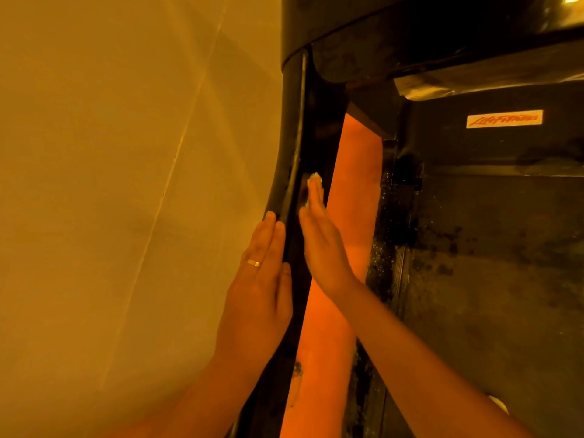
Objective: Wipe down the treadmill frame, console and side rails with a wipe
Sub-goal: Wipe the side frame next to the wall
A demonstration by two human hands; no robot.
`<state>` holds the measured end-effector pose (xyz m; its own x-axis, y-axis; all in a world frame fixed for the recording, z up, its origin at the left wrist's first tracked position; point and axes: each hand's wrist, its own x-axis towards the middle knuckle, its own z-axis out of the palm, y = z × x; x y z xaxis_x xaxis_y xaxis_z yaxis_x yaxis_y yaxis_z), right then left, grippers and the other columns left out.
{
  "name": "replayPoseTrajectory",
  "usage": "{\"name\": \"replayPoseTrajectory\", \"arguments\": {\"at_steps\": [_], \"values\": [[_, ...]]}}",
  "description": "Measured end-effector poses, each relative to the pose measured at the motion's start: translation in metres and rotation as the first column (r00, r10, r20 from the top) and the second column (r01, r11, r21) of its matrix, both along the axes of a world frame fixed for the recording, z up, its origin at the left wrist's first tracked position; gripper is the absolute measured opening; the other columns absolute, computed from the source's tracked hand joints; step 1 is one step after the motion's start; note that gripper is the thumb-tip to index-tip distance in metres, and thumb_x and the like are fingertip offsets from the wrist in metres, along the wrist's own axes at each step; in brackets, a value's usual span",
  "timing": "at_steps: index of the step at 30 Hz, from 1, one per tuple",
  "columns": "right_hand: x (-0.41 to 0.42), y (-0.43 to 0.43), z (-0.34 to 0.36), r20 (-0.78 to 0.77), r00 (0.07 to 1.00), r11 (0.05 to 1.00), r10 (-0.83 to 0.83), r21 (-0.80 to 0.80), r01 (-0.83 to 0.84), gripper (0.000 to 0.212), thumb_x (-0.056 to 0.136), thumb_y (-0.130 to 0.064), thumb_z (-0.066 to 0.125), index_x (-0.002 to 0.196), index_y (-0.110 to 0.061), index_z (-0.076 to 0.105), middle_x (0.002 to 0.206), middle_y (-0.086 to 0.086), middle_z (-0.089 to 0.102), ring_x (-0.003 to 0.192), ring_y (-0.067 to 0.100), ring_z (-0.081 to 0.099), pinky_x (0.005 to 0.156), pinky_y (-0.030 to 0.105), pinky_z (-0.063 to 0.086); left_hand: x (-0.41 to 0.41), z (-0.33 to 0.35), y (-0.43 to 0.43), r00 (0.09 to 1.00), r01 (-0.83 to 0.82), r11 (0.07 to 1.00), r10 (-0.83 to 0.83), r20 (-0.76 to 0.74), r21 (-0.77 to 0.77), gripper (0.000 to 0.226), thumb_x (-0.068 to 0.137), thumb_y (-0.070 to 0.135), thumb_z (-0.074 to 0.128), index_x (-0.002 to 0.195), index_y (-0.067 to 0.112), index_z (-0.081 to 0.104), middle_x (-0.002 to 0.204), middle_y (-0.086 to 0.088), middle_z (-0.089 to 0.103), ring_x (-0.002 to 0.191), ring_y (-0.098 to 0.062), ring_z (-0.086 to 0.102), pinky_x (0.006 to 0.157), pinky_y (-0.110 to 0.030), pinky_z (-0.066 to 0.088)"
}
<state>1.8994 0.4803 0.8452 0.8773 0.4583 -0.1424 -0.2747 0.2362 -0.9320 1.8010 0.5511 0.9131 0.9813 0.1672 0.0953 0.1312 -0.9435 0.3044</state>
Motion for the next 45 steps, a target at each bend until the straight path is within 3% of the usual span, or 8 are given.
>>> {"name": "replayPoseTrajectory", "arguments": {"at_steps": [5,12,20,26,34,39,41,45], "values": [[0.032,0.008,0.008,-0.076,0.994,0.997,-0.081,-0.019,0.08,0.05,0.11,-0.023,0.027,0.158,-0.024,0.011,0.166,-0.01,0.005,0.151,0.0,0.002,0.126,0.033,0.005,0.0,0.001,-0.001,1.0,-0.004,1.0,0.004,-0.006,-0.019,0.054,0.103,0.022,0.036,0.156,0.011,0.032,0.166,0.001,0.022,0.153,-0.013,0.02,0.122,-0.023,0.021],[-0.051,-0.006,-0.004,-0.053,0.999,0.986,-0.012,0.168,0.02,0.048,0.109,-0.019,0.032,0.151,-0.035,0.015,0.165,-0.013,0.008,0.151,-0.001,0.006,0.122,0.018,0.01,0.0,0.001,0.0,1.0,0.006,1.0,-0.006,0.013,-0.023,0.053,0.104,0.022,0.036,0.155,0.011,0.032,0.164,0.001,0.023,0.152,-0.013,0.022,0.121,-0.02,0.022],[0.005,0.012,0.002,-0.122,0.985,0.991,-0.118,0.045,0.125,0.05,0.109,-0.023,0.029,0.157,-0.021,0.015,0.166,-0.009,0.009,0.151,0.0,0.007,0.126,0.031,0.008,0.0,-0.002,0.001,1.0,0.012,0.999,-0.012,0.012,-0.032,0.054,0.103,0.021,0.035,0.156,0.009,0.033,0.165,-0.002,0.023,0.153,-0.016,0.021,0.121,-0.03,0.026],[-0.069,-0.001,0.001,-0.09,0.994,0.987,-0.063,0.145,0.076,0.048,0.109,-0.017,0.03,0.151,-0.034,0.015,0.165,-0.012,0.006,0.15,-0.003,0.007,0.121,0.017,0.01,-0.001,-0.004,0.002,0.999,0.024,0.999,-0.024,0.027,-0.034,0.053,0.104,0.023,0.035,0.156,0.011,0.029,0.164,0.002,0.019,0.153,-0.014,0.02,0.121,-0.03,0.025],[-0.033,0.004,-0.002,-0.151,0.985,0.991,-0.084,0.094,0.099,0.045,0.11,-0.019,0.029,0.151,-0.031,0.015,0.166,-0.01,0.01,0.15,-0.002,0.008,0.123,0.023,0.009,0.001,-0.001,0.001,1.0,0.015,1.0,-0.015,0.002,-0.023,0.054,0.103,0.024,0.032,0.156,0.011,0.03,0.164,0.005,0.018,0.153,-0.012,0.017,0.122,-0.023,0.021],[-0.077,0.001,0.0,-0.204,0.978,0.973,-0.05,0.209,0.093,0.052,0.108,-0.011,0.036,0.152,-0.034,0.019,0.165,-0.015,0.008,0.149,-0.005,0.009,0.117,0.011,0.018,0.001,0.001,-0.001,1.0,0.006,1.0,-0.006,0.004,-0.024,0.053,0.104,0.019,0.037,0.156,0.011,0.031,0.164,0.004,0.018,0.153,-0.013,0.02,0.12,-0.034,0.031],[-0.101,-0.003,0.001,-0.212,0.977,0.962,-0.036,0.258,0.092,0.054,0.104,-0.025,0.04,0.153,-0.033,0.018,0.165,-0.015,0.006,0.149,-0.005,0.008,0.114,0.008,0.02,0.001,0.002,-0.002,1.0,-0.001,1.0,0.001,-0.001,-0.024,0.053,0.104,0.018,0.038,0.156,0.01,0.031,0.164,0.002,0.019,0.153,-0.016,0.021,0.118,-0.042,0.036],[-0.097,0.002,-0.002,-0.159,0.986,0.978,-0.041,0.194,0.072,0.05,0.105,-0.033,0.037,0.148,-0.046,0.014,0.166,-0.014,0.002,0.15,-0.002,0.003,0.124,0.024,0.01,0.001,0.001,-0.001,1.0,0.011,1.0,-0.01,0.017,-0.019,0.053,0.103,0.015,0.039,0.155,0.008,0.032,0.165,-0.003,0.022,0.152,-0.017,0.024,0.117,-0.039,0.037]]}}
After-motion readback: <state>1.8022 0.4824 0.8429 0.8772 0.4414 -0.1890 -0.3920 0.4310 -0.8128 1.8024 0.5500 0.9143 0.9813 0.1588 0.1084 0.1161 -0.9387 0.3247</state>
